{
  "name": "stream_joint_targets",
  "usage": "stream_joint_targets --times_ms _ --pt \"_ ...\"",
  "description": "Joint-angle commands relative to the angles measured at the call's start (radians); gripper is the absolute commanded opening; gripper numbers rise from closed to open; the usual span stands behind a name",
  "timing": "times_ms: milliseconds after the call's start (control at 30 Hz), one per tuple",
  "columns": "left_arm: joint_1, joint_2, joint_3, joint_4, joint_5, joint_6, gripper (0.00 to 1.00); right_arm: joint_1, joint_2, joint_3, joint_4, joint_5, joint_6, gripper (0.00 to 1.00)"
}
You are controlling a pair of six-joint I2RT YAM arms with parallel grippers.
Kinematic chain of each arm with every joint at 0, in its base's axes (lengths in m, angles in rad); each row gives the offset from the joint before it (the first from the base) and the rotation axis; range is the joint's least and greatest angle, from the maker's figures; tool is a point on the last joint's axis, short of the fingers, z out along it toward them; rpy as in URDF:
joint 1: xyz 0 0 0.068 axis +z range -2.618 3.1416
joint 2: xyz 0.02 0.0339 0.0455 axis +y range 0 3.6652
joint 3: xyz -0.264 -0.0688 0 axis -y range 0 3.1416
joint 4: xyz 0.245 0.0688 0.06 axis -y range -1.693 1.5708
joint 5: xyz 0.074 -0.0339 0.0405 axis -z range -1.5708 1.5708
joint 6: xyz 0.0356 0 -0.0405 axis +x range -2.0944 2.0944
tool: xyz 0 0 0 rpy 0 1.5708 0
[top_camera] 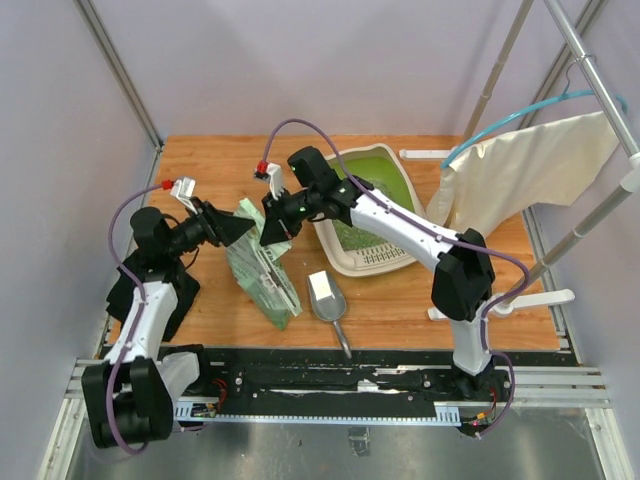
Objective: Fill the litter box with clean litter
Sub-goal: Pick up the cat litter bag at the center of the board.
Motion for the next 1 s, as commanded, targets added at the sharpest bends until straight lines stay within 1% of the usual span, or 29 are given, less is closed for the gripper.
stream_joint_targets --times_ms 0,100,200,267,300,367,400,433,500,533,600,633,667,733,800,867,900,967 --pt "0.000 0.106 0.046 0.151 0.144 -0.006 0.60 0.020 0.076 0.117 -0.037 0.004 -0.051 0.01" --pt "0.001 0.162 0.076 0.261 0.201 -0.051 0.60 0.021 0.113 0.165 -0.070 0.008 -0.057 0.01" --pt "0.001 0.204 0.105 0.298 0.264 -0.025 0.60 0.021 0.129 0.185 -0.071 0.011 -0.062 0.01" --pt "0.001 0.243 0.135 0.305 0.312 -0.023 0.57 0.019 0.140 0.201 -0.071 0.015 -0.063 0.01" --pt "0.001 0.262 0.149 0.307 0.334 -0.027 0.54 0.018 0.146 0.210 -0.072 0.018 -0.063 0.01" --pt "0.002 0.287 0.169 0.310 0.352 -0.035 0.44 0.016 0.153 0.224 -0.077 0.028 -0.062 0.01" --pt "0.006 0.292 0.173 0.311 0.362 -0.033 0.36 0.015 0.156 0.229 -0.081 0.035 -0.063 0.01" --pt "0.011 0.295 0.177 0.311 0.368 -0.032 0.29 0.015 0.157 0.232 -0.084 0.042 -0.063 0.01" --pt "0.017 0.295 0.183 0.311 0.369 -0.032 0.07 0.011 0.155 0.232 -0.086 0.058 -0.060 0.03" --pt "0.019 0.293 0.184 0.306 0.370 -0.030 0.01 0.011 0.152 0.230 -0.085 0.067 -0.060 0.04" --pt "0.021 0.283 0.190 0.259 0.366 -0.004 0.01 0.011 0.142 0.228 -0.088 0.095 -0.057 0.13" --pt "0.022 0.273 0.190 0.217 0.350 0.027 0.01 0.011 0.135 0.228 -0.093 0.111 -0.055 0.20" --pt "0.023 0.262 0.190 0.159 0.322 0.064 0.01 0.012 0.125 0.229 -0.100 0.131 -0.057 0.30" --pt "0.023 0.233 0.200 -0.003 0.263 0.179 0.01 0.011 0.091 0.222 -0.128 0.193 -0.067 0.47" --pt "0.022 0.200 0.201 -0.127 0.222 0.254 0.01 0.011 0.042 0.193 -0.168 0.288 -0.084 0.60" --pt "0.023 0.158 0.184 -0.173 0.182 0.253 0.00 0.012 -0.050 0.124 -0.176 0.389 -0.098 0.71" --pt "0.024 0.134 0.174 -0.186 0.153 0.242 0.00 0.013 -0.094 0.080 -0.176 0.436 -0.101 0.74" --pt "0.022 0.085 0.162 -0.232 0.080 0.244 0.00 0.017 -0.176 -0.004 -0.166 0.508 -0.098 0.78"
